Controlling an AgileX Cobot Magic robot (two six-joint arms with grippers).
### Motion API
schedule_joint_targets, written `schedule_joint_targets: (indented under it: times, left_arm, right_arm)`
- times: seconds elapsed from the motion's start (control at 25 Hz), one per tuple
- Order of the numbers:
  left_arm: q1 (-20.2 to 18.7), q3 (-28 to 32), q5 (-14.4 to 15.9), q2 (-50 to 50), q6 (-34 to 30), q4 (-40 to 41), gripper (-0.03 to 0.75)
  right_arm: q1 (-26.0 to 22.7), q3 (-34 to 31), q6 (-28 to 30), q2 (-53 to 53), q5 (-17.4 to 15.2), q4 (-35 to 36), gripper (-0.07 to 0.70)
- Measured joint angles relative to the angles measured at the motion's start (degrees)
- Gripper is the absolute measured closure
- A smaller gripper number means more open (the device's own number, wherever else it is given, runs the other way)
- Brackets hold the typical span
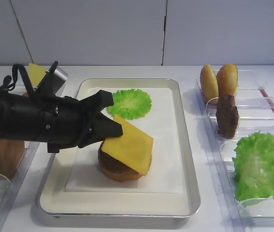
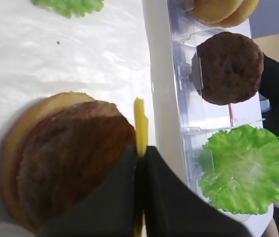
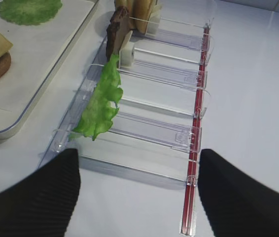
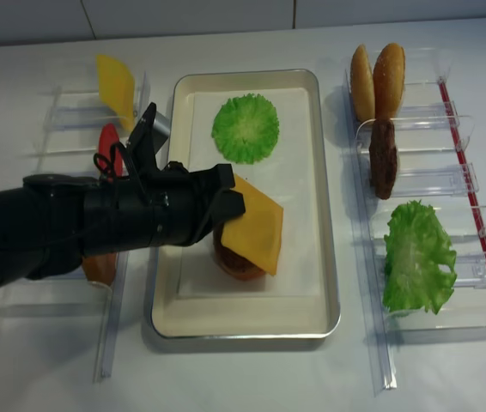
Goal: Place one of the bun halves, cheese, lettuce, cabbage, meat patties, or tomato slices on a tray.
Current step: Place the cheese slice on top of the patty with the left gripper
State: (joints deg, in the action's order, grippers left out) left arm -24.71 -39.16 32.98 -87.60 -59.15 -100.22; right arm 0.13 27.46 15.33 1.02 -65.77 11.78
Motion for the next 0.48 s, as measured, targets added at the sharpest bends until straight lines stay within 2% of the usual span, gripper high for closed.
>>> schedule_joint_targets:
  times: [0.48]
  left_arm:
    - [0.0, 0.0, -1.8, 0.0, -1.0, 0.8, 0.715]
  right_arm:
    - [0.0, 0.0, -0.1, 0.0, 0.0, 0.0, 0.116]
